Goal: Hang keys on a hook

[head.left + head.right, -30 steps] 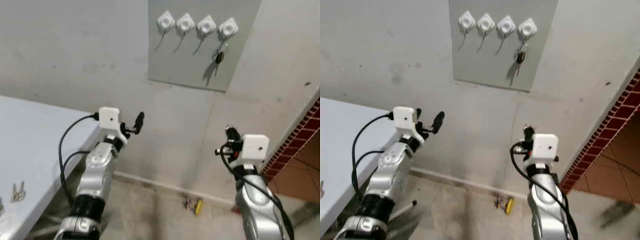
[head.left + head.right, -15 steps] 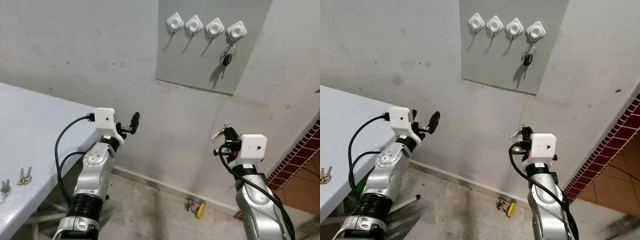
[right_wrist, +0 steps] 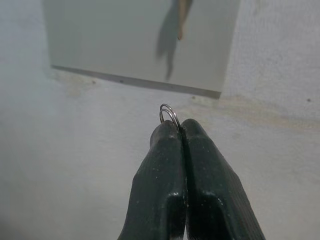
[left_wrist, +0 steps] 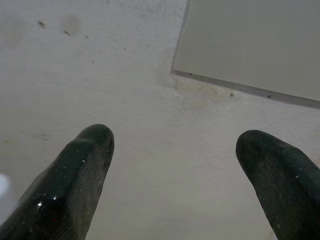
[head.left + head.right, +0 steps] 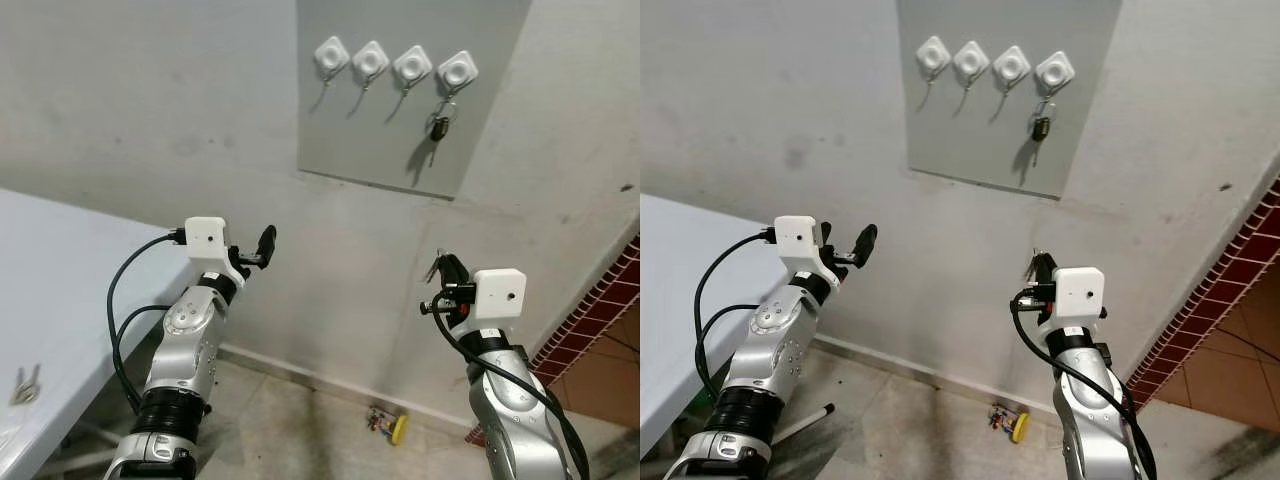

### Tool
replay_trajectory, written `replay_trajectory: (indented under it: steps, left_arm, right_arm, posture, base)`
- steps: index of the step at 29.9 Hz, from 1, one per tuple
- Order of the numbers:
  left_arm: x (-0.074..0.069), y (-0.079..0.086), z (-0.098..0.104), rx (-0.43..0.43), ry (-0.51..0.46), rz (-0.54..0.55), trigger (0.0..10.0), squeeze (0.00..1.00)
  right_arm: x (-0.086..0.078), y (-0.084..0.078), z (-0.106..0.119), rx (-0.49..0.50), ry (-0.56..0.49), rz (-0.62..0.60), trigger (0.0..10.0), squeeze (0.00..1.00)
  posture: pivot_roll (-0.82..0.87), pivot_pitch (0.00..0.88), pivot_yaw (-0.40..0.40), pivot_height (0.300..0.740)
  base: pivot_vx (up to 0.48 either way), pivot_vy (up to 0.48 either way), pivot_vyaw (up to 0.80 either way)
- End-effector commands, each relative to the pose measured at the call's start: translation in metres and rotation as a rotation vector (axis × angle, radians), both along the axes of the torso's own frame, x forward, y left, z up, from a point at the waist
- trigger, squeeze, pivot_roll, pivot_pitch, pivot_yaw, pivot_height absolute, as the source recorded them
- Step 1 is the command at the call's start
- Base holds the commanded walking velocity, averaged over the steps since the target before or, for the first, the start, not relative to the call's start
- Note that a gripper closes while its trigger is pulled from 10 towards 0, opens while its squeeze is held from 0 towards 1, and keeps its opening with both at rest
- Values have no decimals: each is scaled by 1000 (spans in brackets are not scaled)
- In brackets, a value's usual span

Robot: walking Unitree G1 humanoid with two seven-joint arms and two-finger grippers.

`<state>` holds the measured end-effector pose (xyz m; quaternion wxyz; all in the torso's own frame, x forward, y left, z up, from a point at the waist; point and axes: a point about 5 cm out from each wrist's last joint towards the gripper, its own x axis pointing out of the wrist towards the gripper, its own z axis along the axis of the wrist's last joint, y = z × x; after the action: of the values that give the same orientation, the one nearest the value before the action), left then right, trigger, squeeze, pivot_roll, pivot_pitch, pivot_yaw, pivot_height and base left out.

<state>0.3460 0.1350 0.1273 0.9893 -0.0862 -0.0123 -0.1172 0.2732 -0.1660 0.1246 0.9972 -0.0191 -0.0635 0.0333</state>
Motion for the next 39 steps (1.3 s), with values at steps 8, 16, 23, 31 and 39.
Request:
replay_trajectory:
  steps: [8,16,23,31,39]
  left_arm:
    - [2,5,3,3,-1,8,10000,0]
    - [2,5,2,5,0,9,10000,0]
    - [1,4,8,27,-52,26,10000,0]
    - [-4,-13,26,46,-152,-126,10000,0]
    - [-9,-28,43,85,-232,-244,10000,0]
  right_arm:
    - [0,5,5,3,-21,35,10000,0]
    - [0,6,4,2,-18,43,10000,0]
    - [-1,7,4,0,-14,60,10000,0]
    - [0,14,11,-4,-33,165,10000,0]
    - [4,22,28,7,-80,272,10000,0]
  posture:
    - [-28,0,-26,740]
    - [-28,0,-27,740]
    - [-25,0,-29,740]
    - [-21,0,-30,740]
    - [-20,0,-28,740]
  base:
    - [393,0,0]
    - [393,0,0]
    - [99,0,0]
    - [0,0,0]
    - [0,0,0]
